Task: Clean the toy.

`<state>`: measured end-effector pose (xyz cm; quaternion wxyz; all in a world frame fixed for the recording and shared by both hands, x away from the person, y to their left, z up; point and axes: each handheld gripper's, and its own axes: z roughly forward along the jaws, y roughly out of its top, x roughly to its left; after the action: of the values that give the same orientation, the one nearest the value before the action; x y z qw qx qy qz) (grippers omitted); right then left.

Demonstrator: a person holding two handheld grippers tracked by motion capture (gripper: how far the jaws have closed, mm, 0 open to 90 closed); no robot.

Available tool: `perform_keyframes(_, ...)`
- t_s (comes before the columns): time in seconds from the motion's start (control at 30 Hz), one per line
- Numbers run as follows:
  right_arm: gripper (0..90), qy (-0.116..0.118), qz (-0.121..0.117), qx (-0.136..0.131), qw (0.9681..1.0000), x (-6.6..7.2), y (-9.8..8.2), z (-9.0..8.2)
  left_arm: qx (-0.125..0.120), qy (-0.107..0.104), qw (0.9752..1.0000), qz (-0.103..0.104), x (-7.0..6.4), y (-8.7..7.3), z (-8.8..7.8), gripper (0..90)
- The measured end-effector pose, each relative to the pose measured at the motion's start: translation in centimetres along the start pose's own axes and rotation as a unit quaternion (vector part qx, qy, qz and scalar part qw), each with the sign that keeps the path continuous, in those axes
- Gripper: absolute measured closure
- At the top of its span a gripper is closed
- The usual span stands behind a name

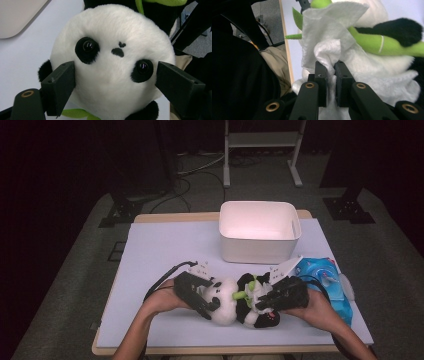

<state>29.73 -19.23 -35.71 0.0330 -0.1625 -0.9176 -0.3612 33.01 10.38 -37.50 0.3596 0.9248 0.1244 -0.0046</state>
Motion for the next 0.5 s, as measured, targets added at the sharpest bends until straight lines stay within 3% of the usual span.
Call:
perform_keyframes(0.23,81.5,-0.001,0.011,-0.007,0.9999,-0.3,-0.7,-0.4,0.003,0.005,0.9999,-0.01,0.3,-0.8,-0.2,11.9)
perform_keyframes(0.5,81.4,-0.003,0.026,-0.014,0.9996,-0.6,-1.7,-0.8,-0.001,-0.014,0.9996,-0.025,0.7,-1.7,0.0,9.8)
